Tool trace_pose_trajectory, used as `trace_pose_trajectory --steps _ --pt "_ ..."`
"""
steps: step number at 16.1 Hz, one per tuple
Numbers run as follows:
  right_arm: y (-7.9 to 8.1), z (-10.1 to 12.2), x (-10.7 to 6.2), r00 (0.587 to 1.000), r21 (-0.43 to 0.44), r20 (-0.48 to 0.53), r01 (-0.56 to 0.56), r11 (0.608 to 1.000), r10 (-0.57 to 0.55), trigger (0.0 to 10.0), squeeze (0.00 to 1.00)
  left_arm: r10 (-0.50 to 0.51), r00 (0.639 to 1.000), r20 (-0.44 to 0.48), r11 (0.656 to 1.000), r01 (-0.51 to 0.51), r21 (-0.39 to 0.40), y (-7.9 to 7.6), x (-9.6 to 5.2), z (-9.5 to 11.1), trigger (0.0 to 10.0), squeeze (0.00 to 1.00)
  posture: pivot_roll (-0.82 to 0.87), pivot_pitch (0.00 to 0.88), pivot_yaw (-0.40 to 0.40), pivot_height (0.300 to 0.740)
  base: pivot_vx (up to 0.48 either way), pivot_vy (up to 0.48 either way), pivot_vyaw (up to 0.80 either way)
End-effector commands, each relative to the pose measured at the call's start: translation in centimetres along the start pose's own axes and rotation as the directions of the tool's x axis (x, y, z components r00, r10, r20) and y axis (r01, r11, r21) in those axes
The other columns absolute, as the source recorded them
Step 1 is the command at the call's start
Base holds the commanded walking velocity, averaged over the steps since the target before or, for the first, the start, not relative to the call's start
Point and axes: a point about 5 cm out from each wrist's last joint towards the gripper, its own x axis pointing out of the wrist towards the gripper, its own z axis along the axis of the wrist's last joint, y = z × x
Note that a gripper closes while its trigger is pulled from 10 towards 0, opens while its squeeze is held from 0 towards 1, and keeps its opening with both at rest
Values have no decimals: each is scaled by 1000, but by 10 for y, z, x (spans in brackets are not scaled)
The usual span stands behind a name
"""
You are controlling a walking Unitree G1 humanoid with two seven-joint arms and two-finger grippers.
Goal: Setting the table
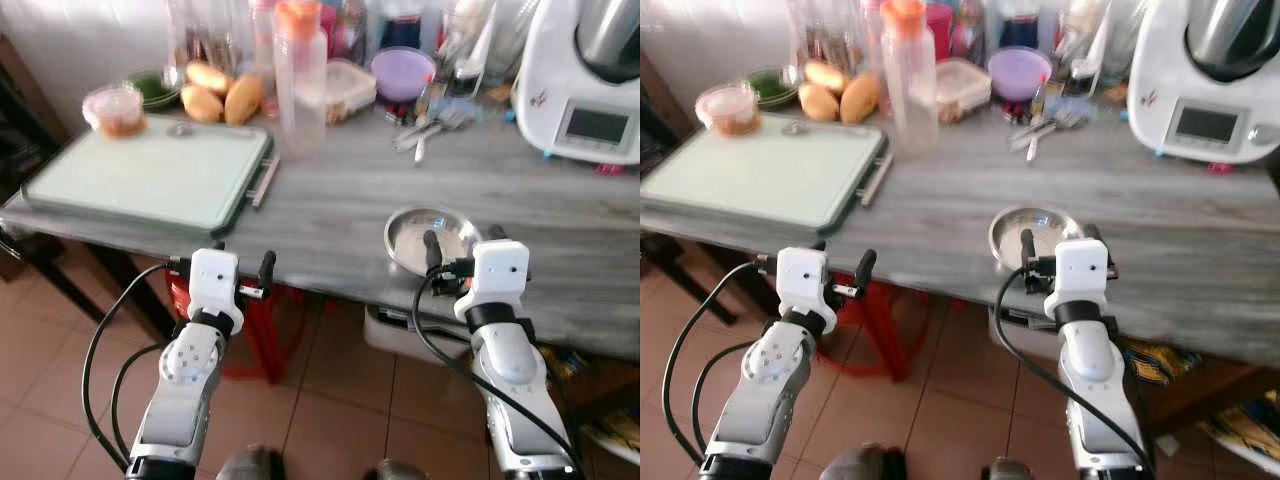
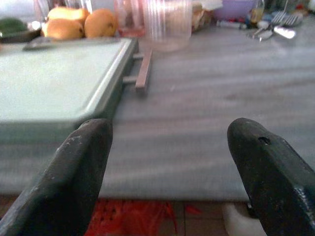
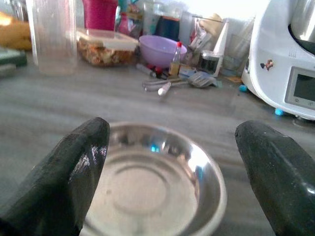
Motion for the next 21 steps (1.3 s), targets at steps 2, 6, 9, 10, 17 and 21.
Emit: trace_pose_trajectory --steps 2,6,9,10,17,21 --pt "-1 4 -1 1000 13 18 6 1000 -6 10000 0 8 1000 -10 1000 -8 18 2 0 -1 10000 0 -43 0 39 740 -345 0 0" --pt "2 3 2 1000 78 3 22 997 -23 10000 0 10 1000 -11 1000 -10 21 4 1 -1 10000 0 -42 0 40 740 -343 0 0" --pt "-4 -6 4 994 81 -65 94 992 -89 10000 0 5 1000 -11 1000 -5 24 3 1 -1 10000 0 -43 0 45 740 -342 0 0" --pt "-3 -8 4 995 139 -73 75 987 -65 10000 0 7 1000 -12 1000 -6 25 3 1 -1 10000 0 -42 0 45 740 -326 0 0" --pt "1 -16 -4 990 114 -113 92 989 -79 10000 0 4 1000 -20 1000 -3 11 2 0 -4 10000 0 -42 0 42 740 -216 0 0" --pt "-3 -14 4 990 157 -114 104 982 -86 10000 0 -13 1000 -2 1000 13 4 0 3 -1 10000 0 -46 0 44 740 0 0 -195"
